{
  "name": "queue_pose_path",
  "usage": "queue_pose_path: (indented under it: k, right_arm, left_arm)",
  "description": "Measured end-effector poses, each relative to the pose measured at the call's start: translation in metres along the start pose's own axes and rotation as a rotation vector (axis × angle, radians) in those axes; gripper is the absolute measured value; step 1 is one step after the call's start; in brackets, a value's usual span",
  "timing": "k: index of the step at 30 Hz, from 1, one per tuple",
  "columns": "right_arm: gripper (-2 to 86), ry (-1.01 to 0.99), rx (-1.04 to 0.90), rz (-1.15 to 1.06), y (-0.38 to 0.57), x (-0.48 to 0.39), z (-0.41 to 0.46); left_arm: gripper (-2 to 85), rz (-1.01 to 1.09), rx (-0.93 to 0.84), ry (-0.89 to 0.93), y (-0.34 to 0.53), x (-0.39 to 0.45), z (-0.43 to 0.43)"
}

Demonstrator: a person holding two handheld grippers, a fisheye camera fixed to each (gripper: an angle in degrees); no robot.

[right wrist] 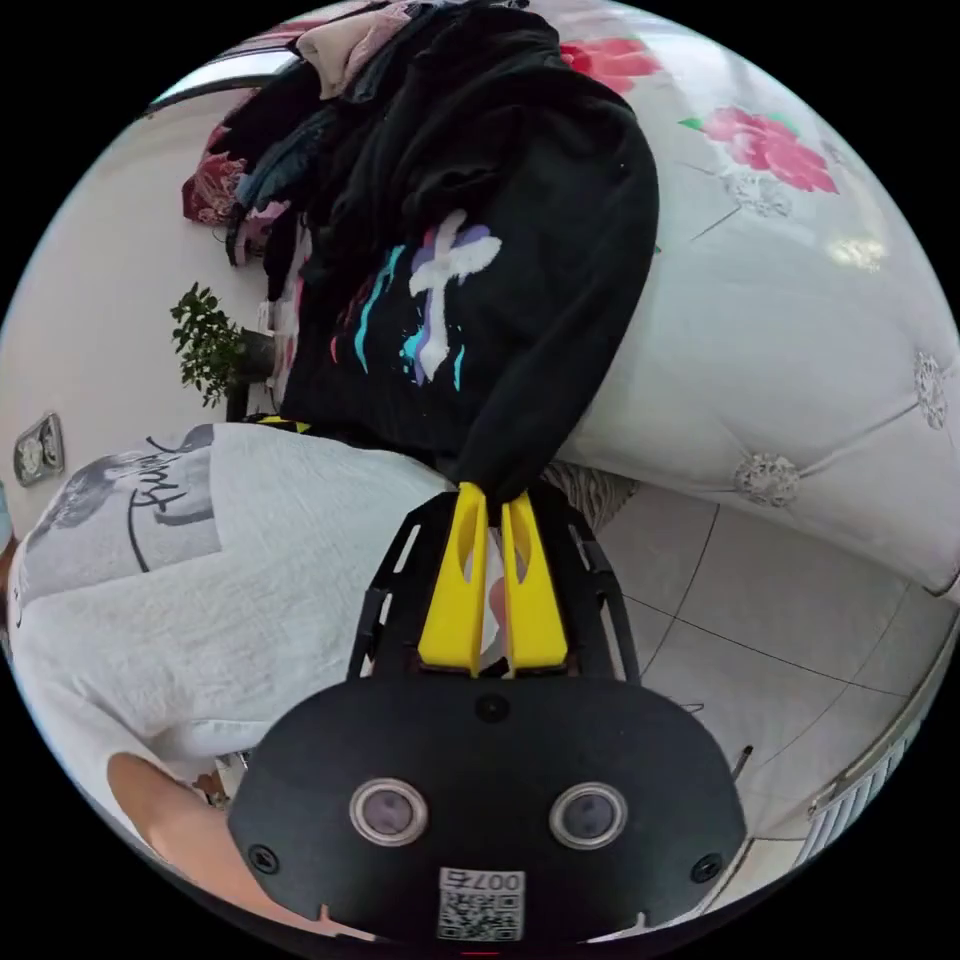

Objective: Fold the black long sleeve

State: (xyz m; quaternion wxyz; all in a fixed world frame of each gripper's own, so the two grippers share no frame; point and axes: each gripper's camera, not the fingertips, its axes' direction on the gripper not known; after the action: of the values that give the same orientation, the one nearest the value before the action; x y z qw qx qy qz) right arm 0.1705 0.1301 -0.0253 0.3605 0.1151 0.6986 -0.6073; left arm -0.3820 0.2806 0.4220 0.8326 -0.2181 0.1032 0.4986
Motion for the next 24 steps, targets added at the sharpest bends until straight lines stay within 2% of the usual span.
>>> queue_pose_path:
  k: [2,6,9,11,12,13,15,17,19,22,24]
  right_arm:
    - [0.0,-0.205,0.09,-0.048,0.004,0.002,-0.044]
    - [0.2,-0.351,0.328,-0.174,-0.015,-0.007,-0.13]
    - [1.4,-0.518,0.587,-0.138,-0.05,0.002,-0.192]
    - [3.3,-0.569,0.797,0.024,-0.071,0.022,-0.213]
    - [3.9,-0.569,0.833,0.065,-0.074,0.027,-0.214]
    - [5.0,-0.565,0.857,0.118,-0.08,0.032,-0.212]
    - [6.6,-0.513,0.817,0.14,-0.086,0.031,-0.204]
    - [7.9,-0.309,0.727,0.131,-0.086,0.023,-0.189]
    - [8.7,-0.123,0.671,0.139,-0.083,0.02,-0.177]
    - [9.6,0.06,0.628,0.178,-0.078,0.025,-0.16]
    - [10.2,0.087,0.645,0.227,-0.071,0.03,-0.154]
  left_arm:
    - [1.7,0.129,0.124,0.157,0.011,0.012,-0.063]
    - [2.8,0.315,0.274,0.235,-0.023,0.022,-0.158]
    - [5.1,0.207,0.538,0.311,-0.082,-0.008,-0.23]
    - [7.7,0.021,0.76,0.437,-0.114,-0.047,-0.253]
    - [8.1,-0.032,0.798,0.454,-0.117,-0.054,-0.255]
    - [8.5,-0.121,0.839,0.467,-0.119,-0.065,-0.254]
    - [8.9,-0.157,0.845,0.407,-0.115,-0.067,-0.253]
    - [9.2,-0.153,0.76,0.172,-0.1,-0.064,-0.248]
    - [9.2,-0.178,0.695,0.026,-0.087,-0.071,-0.24]
    - [9.2,-0.216,0.644,-0.04,-0.073,-0.092,-0.227]
    - [8.8,-0.236,0.558,-0.123,-0.077,-0.103,-0.215]
